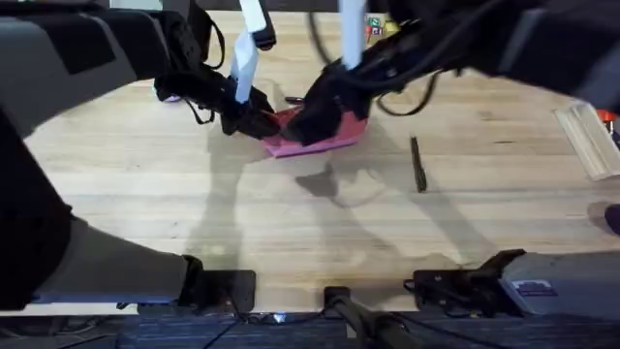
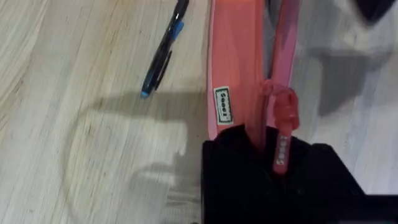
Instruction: Unzip the bag, pick up the pens from the table one at a time and place them inside, then zip the bag closed.
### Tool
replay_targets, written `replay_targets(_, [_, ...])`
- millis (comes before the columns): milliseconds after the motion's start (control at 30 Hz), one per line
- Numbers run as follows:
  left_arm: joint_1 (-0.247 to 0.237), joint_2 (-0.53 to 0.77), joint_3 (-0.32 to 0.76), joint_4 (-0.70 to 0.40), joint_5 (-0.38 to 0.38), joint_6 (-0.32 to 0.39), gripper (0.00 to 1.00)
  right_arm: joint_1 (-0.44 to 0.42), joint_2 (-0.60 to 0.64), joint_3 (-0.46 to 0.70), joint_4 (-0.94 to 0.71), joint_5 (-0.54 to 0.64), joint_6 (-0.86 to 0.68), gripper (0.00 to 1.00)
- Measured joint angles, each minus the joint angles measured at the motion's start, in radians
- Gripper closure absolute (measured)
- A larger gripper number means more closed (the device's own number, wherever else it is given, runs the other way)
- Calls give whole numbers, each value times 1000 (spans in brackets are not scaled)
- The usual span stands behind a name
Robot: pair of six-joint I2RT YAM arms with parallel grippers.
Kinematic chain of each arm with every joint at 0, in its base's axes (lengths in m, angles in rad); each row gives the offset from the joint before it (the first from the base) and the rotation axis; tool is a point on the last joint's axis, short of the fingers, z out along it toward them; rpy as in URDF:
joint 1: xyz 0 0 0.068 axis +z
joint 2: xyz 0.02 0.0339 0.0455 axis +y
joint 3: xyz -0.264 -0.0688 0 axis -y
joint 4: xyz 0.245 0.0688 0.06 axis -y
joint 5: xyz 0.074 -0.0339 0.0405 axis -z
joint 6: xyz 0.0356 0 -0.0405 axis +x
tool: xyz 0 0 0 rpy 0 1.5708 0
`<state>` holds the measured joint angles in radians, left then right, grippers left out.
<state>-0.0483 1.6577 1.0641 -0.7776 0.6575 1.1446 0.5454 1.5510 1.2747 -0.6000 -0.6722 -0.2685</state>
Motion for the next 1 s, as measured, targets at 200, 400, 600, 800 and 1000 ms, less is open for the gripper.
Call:
replay_targets(200, [0,0,0,0,0,0,959,-38,-181,0,-58,141,-40,6])
replay_targets(400, [0,0,0,0,0,0,959,-38,-310,2,-137,351,-55,6])
replay_targets(600, [0,0,0,0,0,0,939,-39,-332,2,-157,467,-59,6])
replay_targets(800, [-6,0,0,4,1,0,158,-39,-332,2,-157,498,-64,5])
replay_targets(1000, [-7,0,0,3,2,-7,8,-39,-332,2,-157,503,-70,5])
